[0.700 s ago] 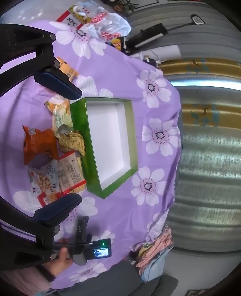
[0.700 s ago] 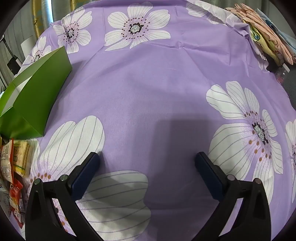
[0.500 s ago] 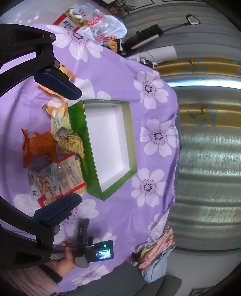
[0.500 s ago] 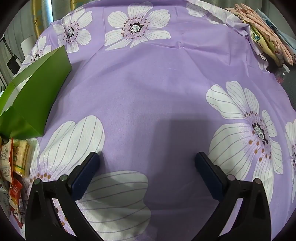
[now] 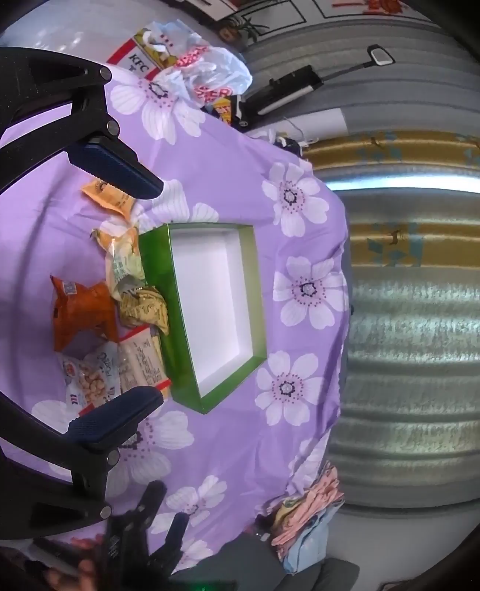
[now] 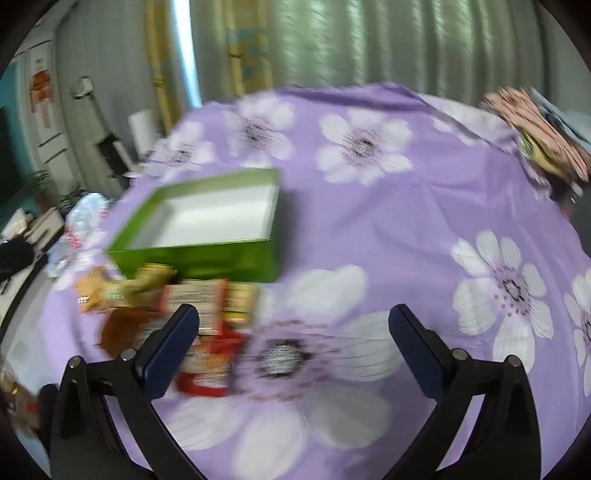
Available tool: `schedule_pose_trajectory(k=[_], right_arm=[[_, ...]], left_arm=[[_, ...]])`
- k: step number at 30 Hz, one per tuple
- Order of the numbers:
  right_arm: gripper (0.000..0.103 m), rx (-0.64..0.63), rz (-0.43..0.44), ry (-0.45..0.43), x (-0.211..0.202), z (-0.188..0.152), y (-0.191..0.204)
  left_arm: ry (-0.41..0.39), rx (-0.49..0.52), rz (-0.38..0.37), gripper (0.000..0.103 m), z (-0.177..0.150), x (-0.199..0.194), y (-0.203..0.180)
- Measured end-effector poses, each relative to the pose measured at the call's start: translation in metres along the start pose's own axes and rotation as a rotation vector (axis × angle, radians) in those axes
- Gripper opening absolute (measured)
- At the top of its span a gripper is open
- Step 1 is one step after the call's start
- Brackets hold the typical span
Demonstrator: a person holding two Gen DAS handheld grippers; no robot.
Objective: Organize snacks
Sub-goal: 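Move the right tool toward the snack pile beside the green box, then grasp the white peanut snack bag with the right gripper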
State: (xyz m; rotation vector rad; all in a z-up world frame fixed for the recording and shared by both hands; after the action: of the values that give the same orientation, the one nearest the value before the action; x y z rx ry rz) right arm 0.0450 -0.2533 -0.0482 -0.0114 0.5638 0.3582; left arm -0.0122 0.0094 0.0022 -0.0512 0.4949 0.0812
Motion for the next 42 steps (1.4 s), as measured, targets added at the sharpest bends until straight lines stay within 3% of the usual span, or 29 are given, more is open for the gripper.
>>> schedule_pose_trajectory(k=[6, 16, 38, 42], right_arm=[[0.103, -0.047, 0.107, -0.034, -0.026, 0.011, 0.047], [0.103, -0.115, 0.163, -0.035, -0.041, 0.008, 0.094], [0.103, -0.107, 0.182, 0.019, -0.033, -0.002, 0.103], [0.103, -0.104, 0.184, 0.030, -0.029, -0.005, 0.101]], left_arm=[[0.006, -0.013, 0.000, 0.101, -0.002, -0.003, 0.003], [0.006, -0.023, -0.032, 0.101, -0.006, -0.008, 0.005], [0.064, -0.055, -0.101, 0.101, -0.021, 0.006, 0.004], [0.098, -0.089, -0.155, 0.101, -0.026, 0.012, 0.005]])
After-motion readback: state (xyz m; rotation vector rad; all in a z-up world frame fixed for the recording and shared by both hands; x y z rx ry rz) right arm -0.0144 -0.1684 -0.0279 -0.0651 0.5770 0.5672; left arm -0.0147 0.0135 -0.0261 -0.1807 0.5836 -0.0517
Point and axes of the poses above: each gripper's, at about its wrist camera, not at the fingertips, and x roughly the way its jaws point, y to its left, z to its top, the point moved 1 cm from there along x, roughly the way its jaws point, and after that the axes turned 9 degrees about -y, right-handed, at the moved point
